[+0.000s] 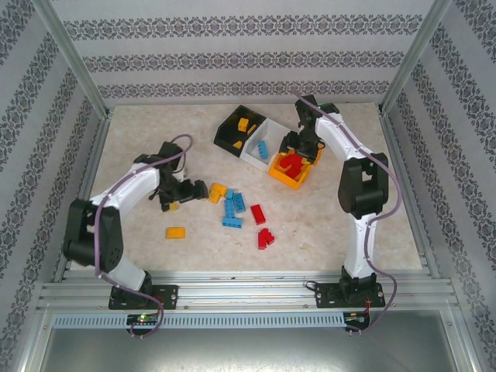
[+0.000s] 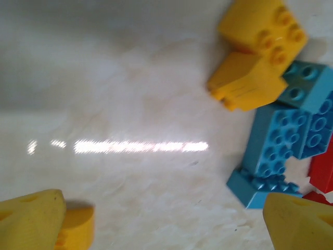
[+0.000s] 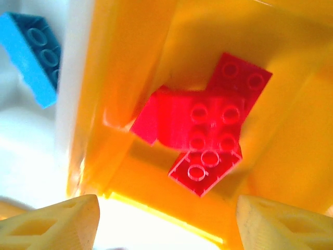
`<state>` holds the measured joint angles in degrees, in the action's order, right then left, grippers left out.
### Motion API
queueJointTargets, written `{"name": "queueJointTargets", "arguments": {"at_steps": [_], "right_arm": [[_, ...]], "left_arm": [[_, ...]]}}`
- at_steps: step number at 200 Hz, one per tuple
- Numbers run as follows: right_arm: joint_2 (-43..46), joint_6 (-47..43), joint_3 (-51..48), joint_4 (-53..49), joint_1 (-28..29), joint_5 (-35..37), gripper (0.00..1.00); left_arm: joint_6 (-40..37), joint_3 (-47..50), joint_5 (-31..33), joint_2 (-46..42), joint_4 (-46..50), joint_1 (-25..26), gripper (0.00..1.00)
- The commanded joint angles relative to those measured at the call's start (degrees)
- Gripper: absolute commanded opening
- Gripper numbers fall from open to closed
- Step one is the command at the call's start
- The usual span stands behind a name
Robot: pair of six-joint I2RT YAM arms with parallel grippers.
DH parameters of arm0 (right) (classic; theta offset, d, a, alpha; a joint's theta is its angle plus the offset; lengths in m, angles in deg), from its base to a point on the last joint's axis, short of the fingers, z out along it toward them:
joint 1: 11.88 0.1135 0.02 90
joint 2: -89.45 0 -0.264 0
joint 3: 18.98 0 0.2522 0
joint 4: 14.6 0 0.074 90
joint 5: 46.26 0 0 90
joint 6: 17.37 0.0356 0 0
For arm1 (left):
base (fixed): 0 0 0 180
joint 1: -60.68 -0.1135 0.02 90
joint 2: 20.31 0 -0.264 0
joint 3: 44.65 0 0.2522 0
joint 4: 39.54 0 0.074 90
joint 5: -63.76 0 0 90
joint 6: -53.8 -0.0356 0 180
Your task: Sort the legos into containers by color
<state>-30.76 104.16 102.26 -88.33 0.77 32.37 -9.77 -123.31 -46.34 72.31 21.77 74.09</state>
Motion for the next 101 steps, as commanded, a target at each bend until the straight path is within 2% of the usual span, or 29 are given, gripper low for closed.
{"name": "queueJointTargets", "arguments": {"at_steps": [1,12,64,101], "right_arm": [[6.2,-0.8,-2.8,-1.5,0.7,0.2,0.7],[8.0,-0.8,-4.5,-1.6,0.7,0.1,0.71],[14.9,-0.3,-12.5,-0.5,0.6,0.6,0.71],[16.9,1.0,-16.5,1.0,0.7,-0.1,0.71]], "left_arm": [[-4.9,-5.2,3.0,6.6,1.4,2.9,0.87],[-5.6,-6.9,3.8,9.2,1.5,3.2,0.81],[-9.4,-13.6,4.4,16.8,2.9,5.7,0.79],[-10.4,-17.1,4.6,21.0,3.0,6.8,0.73]]}}
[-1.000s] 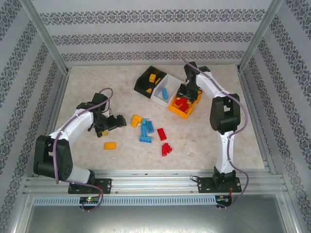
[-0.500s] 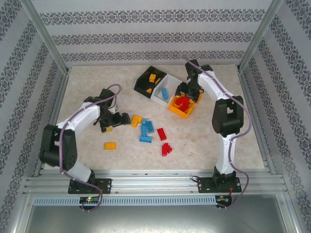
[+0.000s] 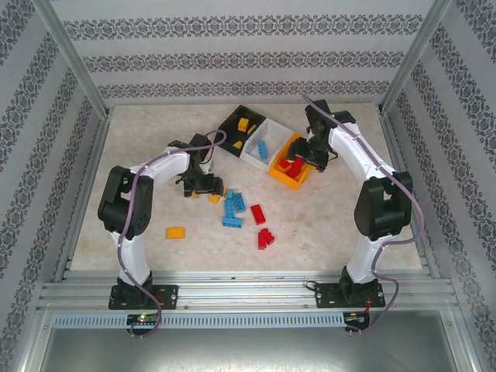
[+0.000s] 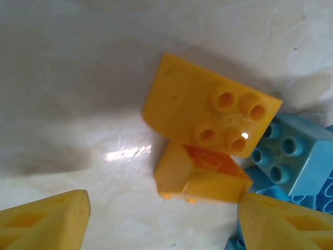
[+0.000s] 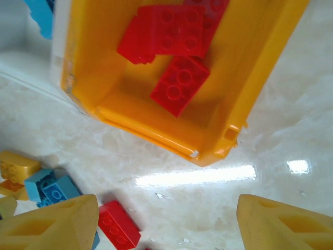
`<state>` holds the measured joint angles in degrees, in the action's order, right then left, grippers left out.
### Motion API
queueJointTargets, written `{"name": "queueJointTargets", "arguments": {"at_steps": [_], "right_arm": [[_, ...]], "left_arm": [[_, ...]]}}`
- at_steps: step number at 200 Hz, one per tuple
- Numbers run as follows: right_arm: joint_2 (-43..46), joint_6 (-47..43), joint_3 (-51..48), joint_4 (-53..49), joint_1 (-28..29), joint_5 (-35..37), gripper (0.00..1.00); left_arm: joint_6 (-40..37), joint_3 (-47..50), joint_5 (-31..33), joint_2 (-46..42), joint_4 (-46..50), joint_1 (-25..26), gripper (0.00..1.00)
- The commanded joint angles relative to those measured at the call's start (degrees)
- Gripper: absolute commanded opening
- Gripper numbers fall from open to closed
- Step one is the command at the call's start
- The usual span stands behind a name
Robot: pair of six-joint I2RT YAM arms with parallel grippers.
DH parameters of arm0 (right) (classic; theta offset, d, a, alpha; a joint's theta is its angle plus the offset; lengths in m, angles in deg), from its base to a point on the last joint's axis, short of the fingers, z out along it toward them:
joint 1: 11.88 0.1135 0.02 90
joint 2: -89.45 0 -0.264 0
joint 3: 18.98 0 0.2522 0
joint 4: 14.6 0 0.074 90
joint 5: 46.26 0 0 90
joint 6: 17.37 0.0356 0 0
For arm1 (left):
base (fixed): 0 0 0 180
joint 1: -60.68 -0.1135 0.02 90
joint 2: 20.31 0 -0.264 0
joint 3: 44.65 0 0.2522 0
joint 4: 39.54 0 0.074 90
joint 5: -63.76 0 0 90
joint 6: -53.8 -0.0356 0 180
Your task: Sort the legos into containers by color
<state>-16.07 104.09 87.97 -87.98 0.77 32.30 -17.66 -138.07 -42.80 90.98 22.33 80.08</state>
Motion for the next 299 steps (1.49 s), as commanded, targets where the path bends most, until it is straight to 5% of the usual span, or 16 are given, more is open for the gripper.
{"name": "queueJointTargets", "arguments": {"at_steps": [1,69,117,172,217,265,299], "right_arm": [[2.2,1.1,-2.3,0.6,0.8,-0.1,0.71],[2.9,1.7,-4.2,0.7,1.1,0.5,0.72],[1.7,1.4,-2.9,0.3,1.2,0.6,0.72],[0.0,1.0,-1.2,0.5,1.5,-0.2,0.72],[1.2,0.6,-3.7,0.5,2.2,-0.1,0.72],[8.6,2.5,-12.2,1.6,3.8,1.2,0.72],[15.5,5.4,-20.1,2.4,6.0,2.4,0.72]], "left_arm": [[-2.5,-2.4,1.0,2.4,2.5,0.8,0.72],[-3.1,-4.8,0.5,6.4,2.3,2.7,0.58],[-1.9,-5.8,0.0,6.7,2.6,2.8,0.36],[0.2,-7.2,0.5,2.0,5.0,-0.3,0.31],[7.5,-21.0,-5.6,4.9,2.6,-6.0,0.32],[26.6,-39.3,-15.8,19.5,-10.5,-7.3,0.32],[34.5,-53.8,-17.4,29.7,-11.8,-7.0,0.35]]}}
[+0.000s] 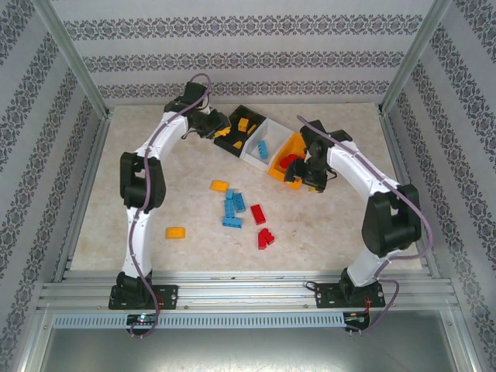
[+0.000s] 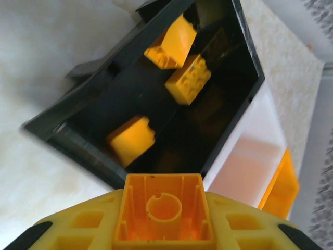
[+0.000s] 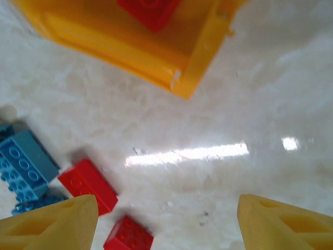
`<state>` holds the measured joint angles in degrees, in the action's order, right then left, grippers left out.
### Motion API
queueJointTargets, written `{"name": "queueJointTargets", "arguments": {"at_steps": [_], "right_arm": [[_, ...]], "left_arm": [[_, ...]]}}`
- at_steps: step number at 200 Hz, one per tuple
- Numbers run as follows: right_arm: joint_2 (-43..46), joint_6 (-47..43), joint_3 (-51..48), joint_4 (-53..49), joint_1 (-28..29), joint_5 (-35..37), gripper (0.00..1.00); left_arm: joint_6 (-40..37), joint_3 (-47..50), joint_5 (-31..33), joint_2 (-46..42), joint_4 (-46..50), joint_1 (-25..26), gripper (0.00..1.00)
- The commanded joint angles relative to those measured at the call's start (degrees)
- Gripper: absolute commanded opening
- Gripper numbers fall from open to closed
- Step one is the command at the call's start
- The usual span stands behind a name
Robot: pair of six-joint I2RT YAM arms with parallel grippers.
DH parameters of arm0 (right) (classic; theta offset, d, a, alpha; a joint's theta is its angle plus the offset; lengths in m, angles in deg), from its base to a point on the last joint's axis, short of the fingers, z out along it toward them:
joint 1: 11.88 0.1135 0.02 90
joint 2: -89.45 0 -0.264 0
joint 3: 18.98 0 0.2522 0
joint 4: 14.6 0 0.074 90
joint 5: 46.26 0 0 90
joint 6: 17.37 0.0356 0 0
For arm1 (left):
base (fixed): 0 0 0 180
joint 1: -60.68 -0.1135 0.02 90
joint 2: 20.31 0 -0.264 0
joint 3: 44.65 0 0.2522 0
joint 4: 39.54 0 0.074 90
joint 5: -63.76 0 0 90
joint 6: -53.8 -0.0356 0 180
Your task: Sort the legos into containers by color
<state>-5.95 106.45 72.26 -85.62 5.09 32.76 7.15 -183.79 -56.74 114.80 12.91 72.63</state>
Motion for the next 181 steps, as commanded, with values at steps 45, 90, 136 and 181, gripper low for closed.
{"name": "queueJointTargets", "arguments": {"at_steps": [45,90,136,181], "right_arm": [[10.5,5.5,-12.6,3.0,7.6,1.3,0.73],[3.3,0.6,-6.9,1.4,14.0,1.7,0.74],[-10.0,-4.6,5.0,-1.8,18.6,1.6,0.73],[-18.4,-9.1,11.2,-3.3,20.3,0.0,0.68]], "left_arm": [[13.3,-14.9,-4.8,11.1,-2.5,0.4,0.56],[8.1,-14.8,-4.7,8.8,2.4,0.4,0.68],[-5.4,-8.3,-0.2,-0.3,12.5,0.4,0.72],[-12.3,16.8,5.2,-17.3,9.6,0.2,0.73]]}}
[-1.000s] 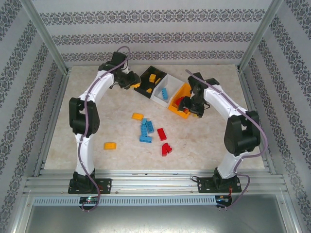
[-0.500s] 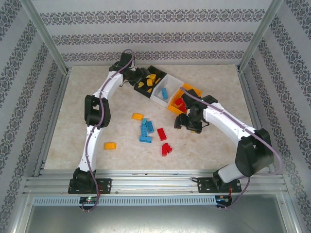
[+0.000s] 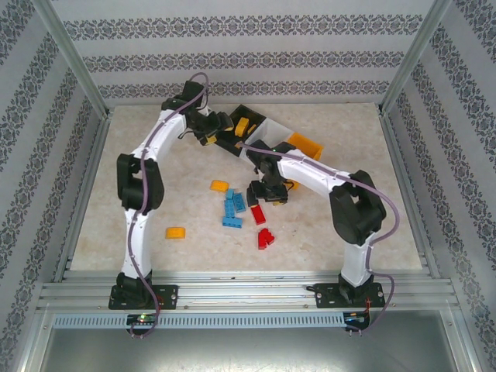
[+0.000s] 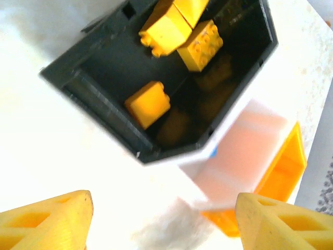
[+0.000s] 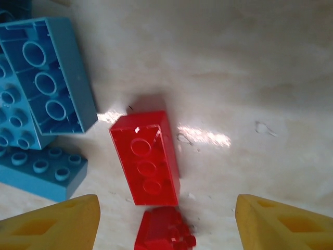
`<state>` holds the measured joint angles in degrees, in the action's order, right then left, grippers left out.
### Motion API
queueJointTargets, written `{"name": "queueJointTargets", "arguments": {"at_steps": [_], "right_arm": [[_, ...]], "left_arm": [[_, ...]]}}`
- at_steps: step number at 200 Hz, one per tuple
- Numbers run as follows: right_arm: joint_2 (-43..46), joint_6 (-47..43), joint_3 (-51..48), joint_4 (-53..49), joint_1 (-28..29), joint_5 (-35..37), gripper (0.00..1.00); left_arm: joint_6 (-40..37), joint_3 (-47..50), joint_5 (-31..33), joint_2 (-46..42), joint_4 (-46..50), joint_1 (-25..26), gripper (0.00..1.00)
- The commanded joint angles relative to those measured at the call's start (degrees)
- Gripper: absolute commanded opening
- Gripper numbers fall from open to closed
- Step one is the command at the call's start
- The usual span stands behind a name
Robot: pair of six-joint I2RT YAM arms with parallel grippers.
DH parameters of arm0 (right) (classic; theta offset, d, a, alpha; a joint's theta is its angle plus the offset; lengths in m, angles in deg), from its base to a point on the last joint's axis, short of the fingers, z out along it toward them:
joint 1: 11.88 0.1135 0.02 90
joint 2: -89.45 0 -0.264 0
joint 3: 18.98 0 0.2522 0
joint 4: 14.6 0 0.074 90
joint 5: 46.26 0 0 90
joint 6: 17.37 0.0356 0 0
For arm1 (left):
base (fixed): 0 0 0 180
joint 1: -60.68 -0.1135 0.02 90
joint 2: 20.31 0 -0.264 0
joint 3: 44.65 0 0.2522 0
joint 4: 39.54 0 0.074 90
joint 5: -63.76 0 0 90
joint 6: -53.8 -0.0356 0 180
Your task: Sort the legos into containers by color
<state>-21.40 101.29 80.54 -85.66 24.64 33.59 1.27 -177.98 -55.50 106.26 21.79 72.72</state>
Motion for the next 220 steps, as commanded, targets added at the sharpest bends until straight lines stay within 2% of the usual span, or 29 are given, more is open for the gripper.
{"name": "queueJointTargets", "arguments": {"at_steps": [1,29,58,93,128,144,165,181,220], "right_arm": [[-3.1,-4.0,3.0,-3.3,0.8,-0.8,0.68],[-5.9,-6.2,3.5,-4.4,1.8,-0.1,0.66],[-8.0,-8.5,3.5,-4.4,2.6,0.8,0.63],[-9.5,-9.2,3.4,-3.5,2.6,1.6,0.55],[-8.6,-8.6,3.5,-2.8,1.8,1.9,0.39],[-7.1,-8.1,3.6,-3.0,1.1,1.9,0.38],[-4.2,-7.3,4.7,-3.8,-1.4,2.1,0.38],[-2.0,-6.9,6.4,-4.8,-4.6,2.2,0.37],[0.0,-5.6,13.4,-6.6,-14.7,3.3,0.37]], "left_arm": [[-6.4,11.7,4.0,-9.3,0.5,0.1,0.73],[-5.7,27.3,4.9,-18.2,-3.7,-0.2,0.73],[-5.3,37.9,5.7,-24.2,-5.4,-0.1,0.74],[-5.7,44.2,7.0,-28.9,-4.5,0.4,0.74],[-9.9,46.2,12.4,-32.6,3.7,1.5,0.75],[-9.7,48.3,13.4,-34.8,6.0,1.5,0.75],[-6.8,51.7,13.4,-37.7,6.1,1.6,0.82],[-2.9,53.6,10.5,-38.3,3.1,1.5,0.85],[13.1,58.6,-1.0,-37.9,-14.6,1.5,0.93]]}}
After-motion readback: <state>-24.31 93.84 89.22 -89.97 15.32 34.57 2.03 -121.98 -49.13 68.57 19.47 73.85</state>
